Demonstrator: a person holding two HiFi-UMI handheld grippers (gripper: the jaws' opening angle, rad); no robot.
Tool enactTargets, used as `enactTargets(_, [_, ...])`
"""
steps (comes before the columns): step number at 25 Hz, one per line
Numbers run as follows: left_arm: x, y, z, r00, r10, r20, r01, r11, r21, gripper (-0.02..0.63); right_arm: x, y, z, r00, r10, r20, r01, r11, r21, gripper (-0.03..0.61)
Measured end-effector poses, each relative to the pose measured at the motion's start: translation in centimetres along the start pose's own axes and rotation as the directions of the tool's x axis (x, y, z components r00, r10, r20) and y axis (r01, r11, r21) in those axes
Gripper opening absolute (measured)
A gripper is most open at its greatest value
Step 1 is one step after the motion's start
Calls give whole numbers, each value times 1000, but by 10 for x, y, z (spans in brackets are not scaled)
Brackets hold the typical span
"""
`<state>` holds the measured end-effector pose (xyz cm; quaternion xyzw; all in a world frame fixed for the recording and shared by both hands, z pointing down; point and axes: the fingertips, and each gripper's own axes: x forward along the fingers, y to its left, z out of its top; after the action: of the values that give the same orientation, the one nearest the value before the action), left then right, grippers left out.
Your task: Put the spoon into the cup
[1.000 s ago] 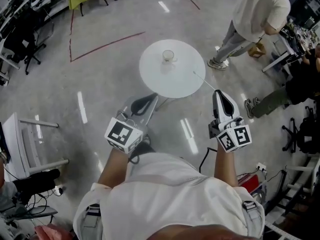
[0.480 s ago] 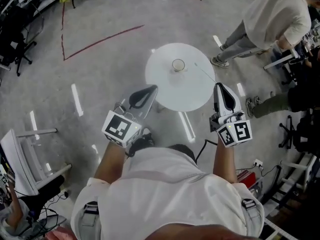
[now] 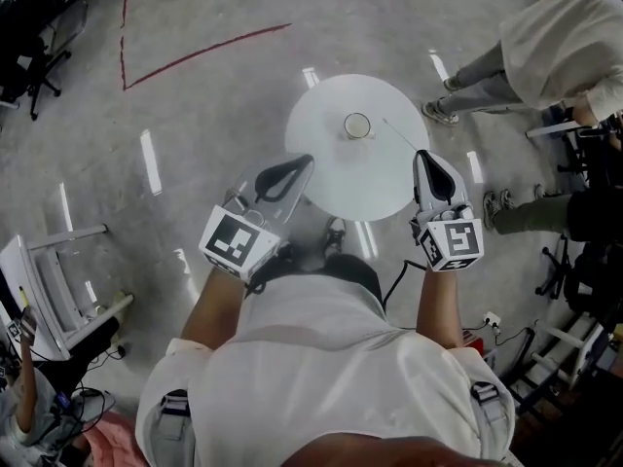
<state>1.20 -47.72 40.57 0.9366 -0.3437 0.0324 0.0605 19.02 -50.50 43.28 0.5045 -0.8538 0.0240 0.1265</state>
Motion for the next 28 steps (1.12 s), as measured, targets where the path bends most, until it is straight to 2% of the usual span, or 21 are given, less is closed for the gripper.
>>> enactTargets(5, [39,15,-7,995,100,-16,-100,994,-31,3,54,-33,-39,988,111,-102,-116,993,-38,12])
enactTargets(10, [78,19,-23,978,197,-60,-202,977,-76,3,100,-64,-83,953,231,-197,-236,972,-5,12])
enactTargets(13, [97,24,-34,964,254,-81,-260,963,-72,3,125,-77,-116,926,283,-250,-291,957,5,12])
enactTargets(17, [98,29,-47,945,307,-110,-317,945,-79,3,151,-71,-162,881,335,-335,-344,938,32,12])
enactTargets(23, [71,44,-59,918,366,-152,-382,920,-93,3,185,-31,-207,818,376,-435,-398,916,44,14])
enactTargets(28, [69,39,-62,908,384,-165,-402,911,-95,3,187,-27,-232,793,380,-476,-408,912,48,16])
